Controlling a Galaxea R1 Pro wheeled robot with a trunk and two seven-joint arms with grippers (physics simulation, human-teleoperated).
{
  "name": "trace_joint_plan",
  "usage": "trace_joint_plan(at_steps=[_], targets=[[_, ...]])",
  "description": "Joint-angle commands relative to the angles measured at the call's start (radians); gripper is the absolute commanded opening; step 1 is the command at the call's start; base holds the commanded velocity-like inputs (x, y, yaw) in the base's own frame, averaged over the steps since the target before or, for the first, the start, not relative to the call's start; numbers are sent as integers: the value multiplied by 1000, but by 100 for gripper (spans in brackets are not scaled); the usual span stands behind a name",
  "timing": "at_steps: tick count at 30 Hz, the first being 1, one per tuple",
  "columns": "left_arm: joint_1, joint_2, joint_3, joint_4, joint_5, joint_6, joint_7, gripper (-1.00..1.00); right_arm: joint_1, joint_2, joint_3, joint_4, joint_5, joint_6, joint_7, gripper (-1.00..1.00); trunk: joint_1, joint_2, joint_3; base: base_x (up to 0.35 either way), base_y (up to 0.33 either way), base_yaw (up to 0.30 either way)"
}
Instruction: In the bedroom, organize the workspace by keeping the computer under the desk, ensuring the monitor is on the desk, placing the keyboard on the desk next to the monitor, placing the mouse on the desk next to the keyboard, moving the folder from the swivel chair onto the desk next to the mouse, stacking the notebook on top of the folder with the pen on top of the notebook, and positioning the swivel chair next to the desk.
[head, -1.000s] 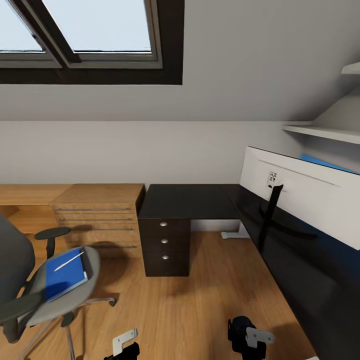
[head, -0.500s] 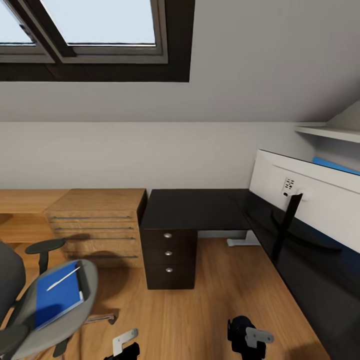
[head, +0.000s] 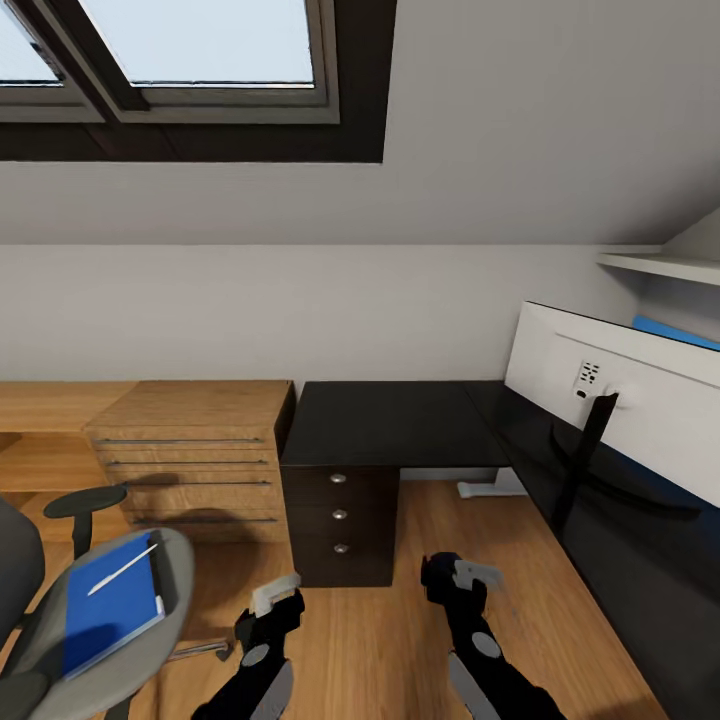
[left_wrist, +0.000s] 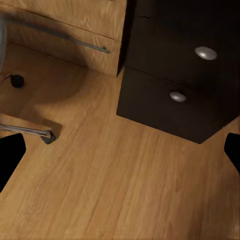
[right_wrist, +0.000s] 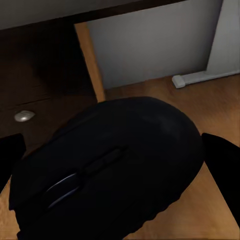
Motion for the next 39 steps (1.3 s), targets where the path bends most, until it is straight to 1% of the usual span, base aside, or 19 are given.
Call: trace_joint_plan(at_steps=[1, 3, 5, 6, 7, 8, 9, 10, 11, 14, 17, 21, 23, 25, 35, 39], targets=[[-1, 1, -10, -34, 12, 24, 10, 100, -5, -1, 6, -35, -14, 33, -16, -100, 0, -1, -2, 1, 0, 0], [-1, 1, -15, -182, 12, 163, 37, 100, -14, 0, 6, -192, -13, 203, -72, -100, 0, -1, -2, 0, 0, 0], [-1, 1, -16, -345, 14, 293, 81, 100, -38, 2, 0, -339, -17, 408, -145, -100, 0, -1, -2, 0, 0, 0], [-1, 1, -16, -385, 15, 323, 93, 100, -52, 2, -5, -366, -19, 461, -168, -100, 0, -1, -2, 0, 0, 0], [-1, 1, -16, -458, 15, 379, 113, 100, -88, 3, -20, -407, -26, 566, -210, -100, 0, -1, -2, 0, 0, 0], [-1, 1, -16, -490, 16, 406, 121, 100, -108, 3, -31, -422, -32, 615, -227, -100, 0, -1, -2, 0, 0, 0], [-1, 1, -15, -538, 17, 454, 133, 100, -146, 3, -62, -444, -56, 707, -250, -100, 0, -1, -2, 0, 0, 0], [-1, 6, -13, -555, 19, 520, 148, 100, -194, 3, -126, -450, -122, 832, -275, -100, 0, -1, -2, 0, 0, 0], [-1, 7, -14, -521, 18, 529, 152, 100, -203, 2, -139, -445, -133, 846, -279, -100, 0, -1, -2, 0, 0, 0], [-1, 9, -17, -422, 16, 529, 153, 100, -213, 1, -153, -458, -147, 849, -284, -100, 0, -1, -2, 11, 0, 0], [-1, 8, -18, -388, 15, 515, 153, 100, -214, 0, -159, -489, -153, 842, -285, -100, 0, -1, -2, 148, 0, 0], [-1, 7, -24, -378, 15, 479, 153, 100, -212, 0, -161, -500, -160, 837, -289, -100, 0, -1, -2, 267, 0, 0], [-1, 8, -32, -375, 14, 447, 152, 100, -205, 1, -161, -509, -163, 837, -290, -100, 0, -1, -2, 303, 0, 0], [-1, 9, -36, -374, 14, 435, 151, 100, -200, 2, -161, -512, -165, 836, -291, -100, 0, -1, -2, 312, 0, 0], [-1, 9, -41, -375, 14, 423, 152, 100, -193, 6, -155, -514, -167, 835, -290, -100, 0, -1, -2, 319, 0, 45], [-1, 9, -41, -393, 14, 424, 152, 100, -193, 11, -153, -514, -168, 835, -289, -100, 0, -1, -2, 310, 0, 20]])
